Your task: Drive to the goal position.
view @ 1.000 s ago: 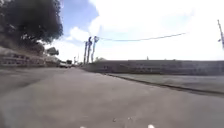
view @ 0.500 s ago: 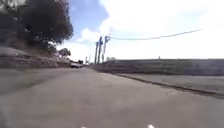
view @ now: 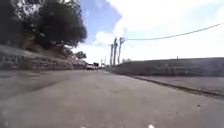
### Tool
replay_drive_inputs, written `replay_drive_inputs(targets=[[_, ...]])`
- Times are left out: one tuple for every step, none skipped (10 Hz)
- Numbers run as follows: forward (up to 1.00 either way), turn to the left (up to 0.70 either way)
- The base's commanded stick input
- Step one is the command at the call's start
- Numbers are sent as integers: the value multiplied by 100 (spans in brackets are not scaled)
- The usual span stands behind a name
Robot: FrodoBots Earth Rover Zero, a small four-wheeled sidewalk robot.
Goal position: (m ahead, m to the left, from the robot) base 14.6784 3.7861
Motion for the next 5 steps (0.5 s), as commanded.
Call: replay_drive_inputs(targets=[[70, 0], [70, 0], [70, 0], [70, 0], [70, 0]])
